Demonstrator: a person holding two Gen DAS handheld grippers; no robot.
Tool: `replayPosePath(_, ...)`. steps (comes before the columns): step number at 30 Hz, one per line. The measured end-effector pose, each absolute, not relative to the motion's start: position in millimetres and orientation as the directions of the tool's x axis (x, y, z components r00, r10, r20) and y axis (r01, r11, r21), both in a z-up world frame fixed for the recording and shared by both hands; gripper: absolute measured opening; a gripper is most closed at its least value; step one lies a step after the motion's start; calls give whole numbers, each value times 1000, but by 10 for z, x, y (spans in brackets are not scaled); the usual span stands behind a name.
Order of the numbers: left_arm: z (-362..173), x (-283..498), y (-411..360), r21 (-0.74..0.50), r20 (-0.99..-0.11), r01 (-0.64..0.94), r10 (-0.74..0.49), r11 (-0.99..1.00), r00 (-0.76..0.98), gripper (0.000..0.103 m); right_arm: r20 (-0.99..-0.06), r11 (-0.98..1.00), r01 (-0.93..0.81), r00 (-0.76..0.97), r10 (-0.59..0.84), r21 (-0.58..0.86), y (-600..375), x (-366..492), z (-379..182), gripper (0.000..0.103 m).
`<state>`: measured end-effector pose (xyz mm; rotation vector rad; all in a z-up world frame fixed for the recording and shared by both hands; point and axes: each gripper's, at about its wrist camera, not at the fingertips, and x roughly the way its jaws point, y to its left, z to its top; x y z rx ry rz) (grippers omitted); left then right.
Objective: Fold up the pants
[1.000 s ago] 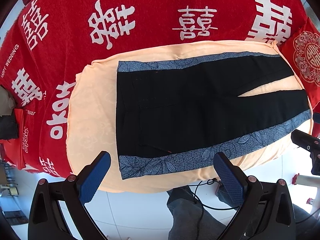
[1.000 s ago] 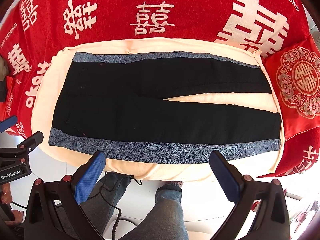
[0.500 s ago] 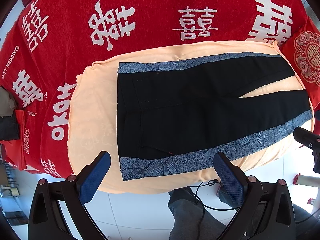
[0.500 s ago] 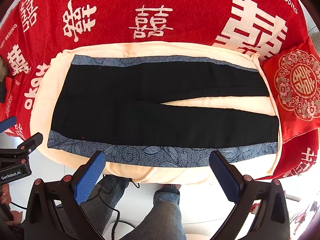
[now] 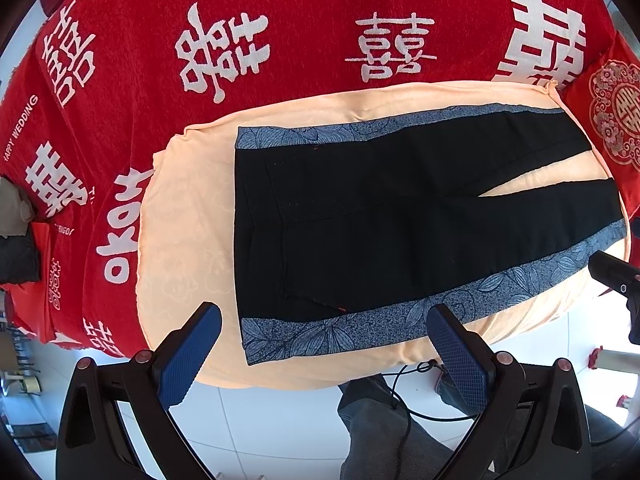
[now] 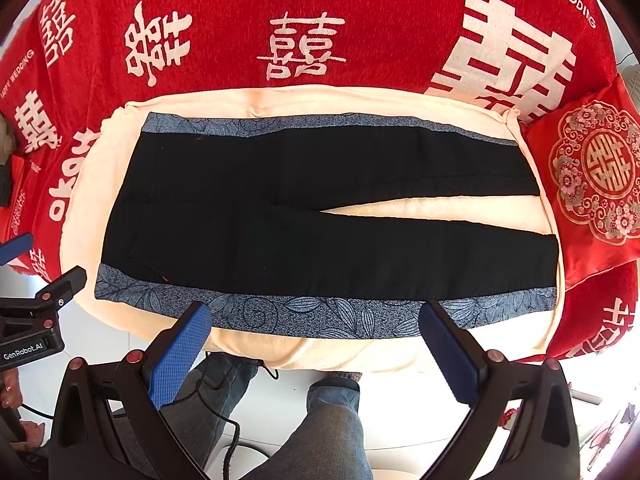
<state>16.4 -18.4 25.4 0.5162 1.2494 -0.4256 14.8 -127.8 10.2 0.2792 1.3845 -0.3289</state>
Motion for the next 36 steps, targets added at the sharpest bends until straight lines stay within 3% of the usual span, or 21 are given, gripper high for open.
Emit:
replayPosePath(10, 238, 118, -282, 145, -965, 559, -9, 817, 263, 103, -985, 921, 383, 174, 3, 70, -1428, 165, 50, 103)
replayPosePath(16, 176, 41, -227, 109, -972, 446, 1, 888, 236, 103, -945, 822, 469, 214, 249, 323, -1886, -14, -151, 103)
replayPosePath(23, -90, -167, 29, 17, -988, 226, -19, 974, 155, 103, -778, 633, 456, 315, 543, 626, -2083, -327, -569, 103)
replayPosePath(27, -388, -230, 213, 8, -996, 160, -7, 987, 92, 103, -721, 565, 473, 267, 639, 676, -1848, -369, -992, 103)
replayPosePath(36, -1424, -8, 705, -109, -993, 86, -112, 990, 24, 103, -675, 417, 608, 281, 682, 675, -1466, -519, -2205, 103)
